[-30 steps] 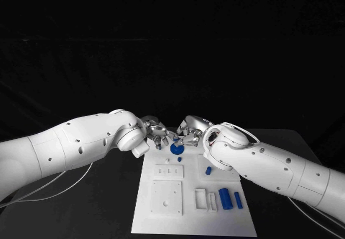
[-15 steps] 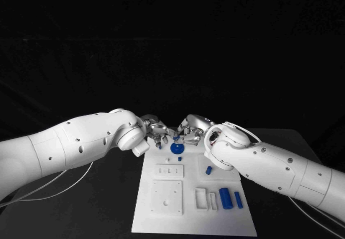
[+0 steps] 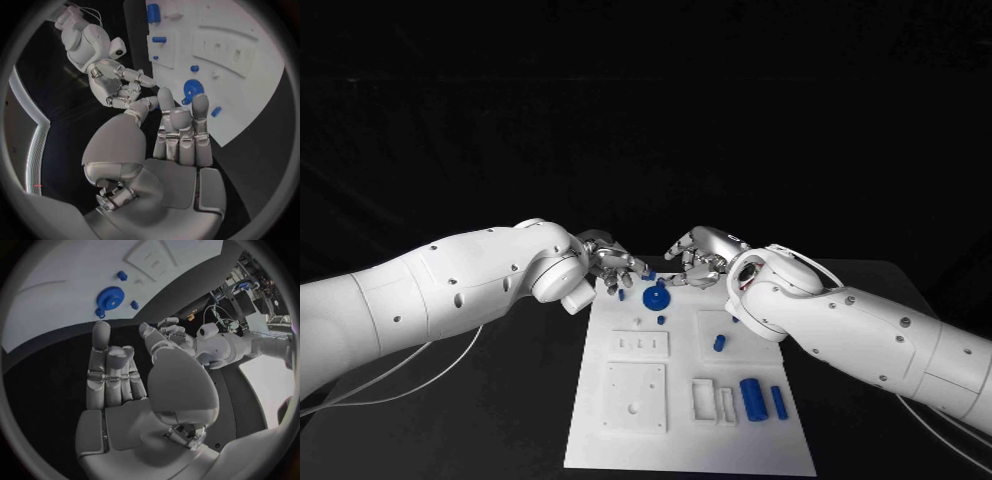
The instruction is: Assemble the parts on the task board
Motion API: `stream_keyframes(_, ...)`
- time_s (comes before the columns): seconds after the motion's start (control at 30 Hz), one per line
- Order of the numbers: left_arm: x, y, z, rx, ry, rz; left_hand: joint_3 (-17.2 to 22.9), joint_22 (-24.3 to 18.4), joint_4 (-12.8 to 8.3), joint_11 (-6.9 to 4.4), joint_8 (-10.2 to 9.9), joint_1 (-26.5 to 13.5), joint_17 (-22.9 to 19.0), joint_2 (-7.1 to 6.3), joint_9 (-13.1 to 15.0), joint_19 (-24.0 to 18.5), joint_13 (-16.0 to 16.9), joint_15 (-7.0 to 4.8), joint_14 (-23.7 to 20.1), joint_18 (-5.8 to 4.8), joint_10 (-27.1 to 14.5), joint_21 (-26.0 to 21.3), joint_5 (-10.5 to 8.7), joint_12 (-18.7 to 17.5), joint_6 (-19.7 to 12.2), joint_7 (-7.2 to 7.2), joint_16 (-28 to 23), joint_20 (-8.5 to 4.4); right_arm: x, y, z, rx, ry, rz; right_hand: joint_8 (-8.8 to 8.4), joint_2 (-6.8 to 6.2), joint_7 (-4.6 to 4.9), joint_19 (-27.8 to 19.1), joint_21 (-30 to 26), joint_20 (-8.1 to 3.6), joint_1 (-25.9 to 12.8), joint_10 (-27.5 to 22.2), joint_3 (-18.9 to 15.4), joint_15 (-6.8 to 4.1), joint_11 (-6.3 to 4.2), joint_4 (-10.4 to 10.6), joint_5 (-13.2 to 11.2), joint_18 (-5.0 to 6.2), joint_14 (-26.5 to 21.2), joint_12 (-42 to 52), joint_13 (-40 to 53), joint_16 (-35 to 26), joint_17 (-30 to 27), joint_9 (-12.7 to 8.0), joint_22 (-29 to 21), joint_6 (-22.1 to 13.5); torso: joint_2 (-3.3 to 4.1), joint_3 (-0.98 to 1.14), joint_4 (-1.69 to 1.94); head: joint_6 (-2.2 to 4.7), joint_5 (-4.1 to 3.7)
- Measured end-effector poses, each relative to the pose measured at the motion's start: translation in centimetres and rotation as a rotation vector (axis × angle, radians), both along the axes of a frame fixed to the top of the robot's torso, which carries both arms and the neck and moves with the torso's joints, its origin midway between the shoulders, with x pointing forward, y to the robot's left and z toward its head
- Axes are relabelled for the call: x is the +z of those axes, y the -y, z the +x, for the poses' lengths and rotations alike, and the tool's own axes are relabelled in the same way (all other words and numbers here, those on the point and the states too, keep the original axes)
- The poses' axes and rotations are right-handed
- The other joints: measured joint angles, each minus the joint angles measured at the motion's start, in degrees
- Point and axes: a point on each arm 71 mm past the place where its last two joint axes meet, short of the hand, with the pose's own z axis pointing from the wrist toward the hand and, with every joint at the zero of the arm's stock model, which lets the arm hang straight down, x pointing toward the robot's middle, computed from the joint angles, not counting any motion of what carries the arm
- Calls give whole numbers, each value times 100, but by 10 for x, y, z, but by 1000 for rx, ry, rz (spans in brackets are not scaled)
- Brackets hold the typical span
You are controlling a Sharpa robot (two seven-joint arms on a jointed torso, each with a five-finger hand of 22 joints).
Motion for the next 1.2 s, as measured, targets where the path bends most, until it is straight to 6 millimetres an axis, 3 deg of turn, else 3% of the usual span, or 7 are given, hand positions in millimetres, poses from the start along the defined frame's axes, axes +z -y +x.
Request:
stream_keyframes(0.3,-1,-8,1,12,3,16,-18,26,-29,-11,2,1,113,0,0,0,22,-12,30,0,-12,22,-2,81,0,0,52,0,-1,40,0,-17,-8,-14,0,30,2,21,-48,21,44,-49,-58,3,-7,17,126,1,-38,118,-199,0,-73,0,45,-3,-4,3,-12,-23,35)
stream_keyframes(0.6,-4,-11,-2,10,-5,28,-31,209,-47,-32,9,1,305,-1,0,147,61,-23,64,-13,9,-251,-114,176,0,0,132,-41,6,61,1,-40,-17,36,0,77,-25,21,-77,21,-3,-49,14,1,-7,-7,406,-1,-40,141,-276,1,-104,0,63,92,-7,10,-10,-48,40)
stream_keyframes(0.77,-10,-12,-10,-4,-20,39,-8,392,-72,-32,11,1,466,-1,0,208,121,-37,94,-13,9,-380,-140,320,0,0,244,-37,12,68,4,-62,-16,87,0,75,-25,21,-131,21,-64,-48,76,-18,-7,-22,470,-2,-58,141,-337,1,-160,1,62,92,-7,15,-8,-97,28)
stream_keyframes(1.2,-31,-12,-43,-21,-41,48,35,843,-146,-64,12,61,961,-61,-2,348,312,-68,208,-4,20,-655,-513,708,0,0,567,-18,25,88,24,-147,0,215,0,69,-40,21,-213,21,-116,-69,115,-39,-28,-14,709,-7,-77,139,-421,-164,-338,1,1,111,-1,20,4,-243,-2)
